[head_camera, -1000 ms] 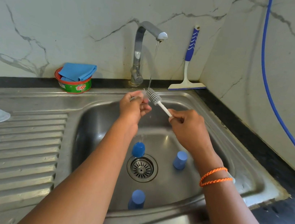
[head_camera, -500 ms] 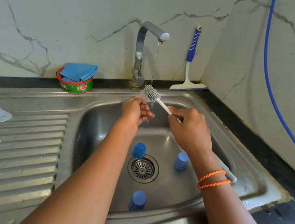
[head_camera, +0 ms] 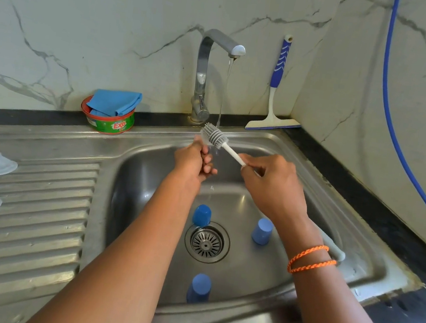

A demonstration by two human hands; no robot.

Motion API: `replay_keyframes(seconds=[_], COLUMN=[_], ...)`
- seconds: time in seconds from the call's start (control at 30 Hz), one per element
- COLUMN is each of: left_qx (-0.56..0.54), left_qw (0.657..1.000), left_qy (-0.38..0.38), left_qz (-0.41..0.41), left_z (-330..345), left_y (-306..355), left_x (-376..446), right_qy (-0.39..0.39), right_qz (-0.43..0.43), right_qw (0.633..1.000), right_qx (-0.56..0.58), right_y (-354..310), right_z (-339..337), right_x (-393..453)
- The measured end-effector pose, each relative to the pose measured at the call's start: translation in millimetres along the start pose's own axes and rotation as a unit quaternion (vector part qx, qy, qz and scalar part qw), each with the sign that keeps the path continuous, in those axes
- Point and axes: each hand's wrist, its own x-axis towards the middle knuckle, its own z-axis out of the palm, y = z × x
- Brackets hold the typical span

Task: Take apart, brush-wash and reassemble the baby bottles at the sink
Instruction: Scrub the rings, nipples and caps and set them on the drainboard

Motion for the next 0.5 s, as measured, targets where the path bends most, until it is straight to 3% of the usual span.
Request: replay_keyframes(seconds=[0.17,0.33,0.5], left_qx=[-0.01,-0.038,0.029], left_qw=[0.998,0.998,0.997], left_qy=[-0.053,-0.038,-0.071], left_qz=[-0.031,-0.031,-0.02], left_z=[2,-1,0], left_y=[1,1,2], left_x=[-6,-3,-6], right_qy=[0.028,-0.002,0.02], right_qz=[0.014,0.016,0.003], right_qw=[0.999,1.0,1.0], right_qx=[-0.038,-0.009,-0.023], right_y=[2,5,-4], right_z=[2,-8,-2], right_x=[2,0,0])
